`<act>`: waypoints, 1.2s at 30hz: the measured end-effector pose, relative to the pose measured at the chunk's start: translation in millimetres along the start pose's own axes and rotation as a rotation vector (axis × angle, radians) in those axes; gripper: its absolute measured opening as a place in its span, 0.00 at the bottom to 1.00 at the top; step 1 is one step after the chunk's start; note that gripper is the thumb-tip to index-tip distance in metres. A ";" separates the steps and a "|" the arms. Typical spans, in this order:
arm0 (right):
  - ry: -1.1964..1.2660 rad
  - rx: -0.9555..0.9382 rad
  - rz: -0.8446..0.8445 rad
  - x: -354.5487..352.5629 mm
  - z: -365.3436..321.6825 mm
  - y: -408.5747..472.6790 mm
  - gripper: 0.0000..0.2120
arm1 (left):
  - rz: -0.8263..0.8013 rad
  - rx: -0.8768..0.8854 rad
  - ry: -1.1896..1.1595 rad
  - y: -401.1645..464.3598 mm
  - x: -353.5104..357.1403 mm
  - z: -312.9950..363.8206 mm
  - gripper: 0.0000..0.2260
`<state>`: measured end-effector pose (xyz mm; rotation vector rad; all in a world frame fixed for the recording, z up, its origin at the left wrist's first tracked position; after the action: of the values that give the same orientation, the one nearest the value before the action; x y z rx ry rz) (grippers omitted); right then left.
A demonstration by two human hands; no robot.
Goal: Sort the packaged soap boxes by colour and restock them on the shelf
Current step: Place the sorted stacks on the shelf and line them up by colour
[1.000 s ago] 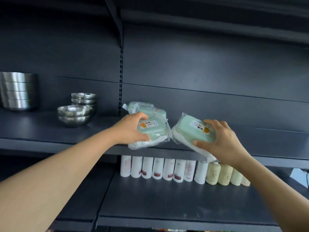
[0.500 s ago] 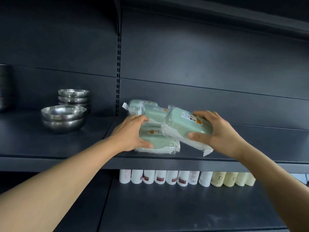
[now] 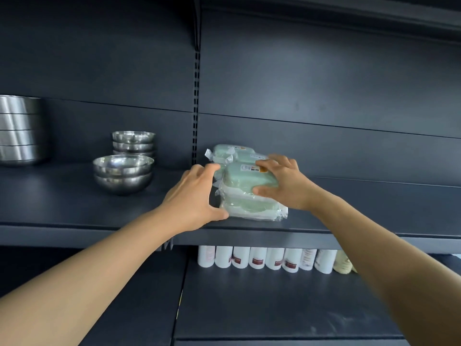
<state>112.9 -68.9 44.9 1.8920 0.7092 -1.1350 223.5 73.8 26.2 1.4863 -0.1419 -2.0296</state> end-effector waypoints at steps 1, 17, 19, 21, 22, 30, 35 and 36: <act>-0.041 0.015 0.033 -1.1 -0.3 -1.5 0.34 | 0.004 0.000 0.003 -3.1 -0.3 2.4 0.42; 0.076 -0.011 0.029 30.2 23.8 -170.1 0.19 | -0.133 -0.149 0.102 -105.3 47.3 45.4 0.27; 0.100 -0.003 -0.054 55.5 32.2 -190.6 0.20 | -0.197 -0.184 0.110 -128.0 69.7 45.4 0.26; 0.114 0.007 -0.142 82.8 39.0 -210.9 0.21 | -0.273 -0.219 0.109 -152.4 95.2 41.7 0.25; 0.118 0.017 -0.188 96.9 41.8 -221.2 0.22 | -0.311 -0.240 0.104 -164.9 108.5 38.5 0.24; 0.174 0.115 -0.418 206.3 64.5 -303.1 0.21 | -0.577 -0.404 0.096 -258.2 213.6 -1.9 0.23; 0.197 0.224 -0.546 275.8 79.6 -355.0 0.20 | -0.704 -0.452 0.074 -314.6 277.2 -27.7 0.22; 0.195 0.240 -0.573 290.9 81.8 -366.5 0.20 | -0.728 -0.452 0.080 -326.7 290.9 -33.1 0.22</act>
<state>-81.2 70.3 -365.7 2.0824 1.3359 -1.4441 66.5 192.1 -366.0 1.4274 0.9559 -2.3063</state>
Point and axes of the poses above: each hand's wrist, its own y-axis towards the middle knuckle, its own x-axis out of the palm, z = x × y, the point moved 8 cm from there along y, towards the middle knuckle, and after that the axes turned 2 degrees about z, right-handed, at the moved point
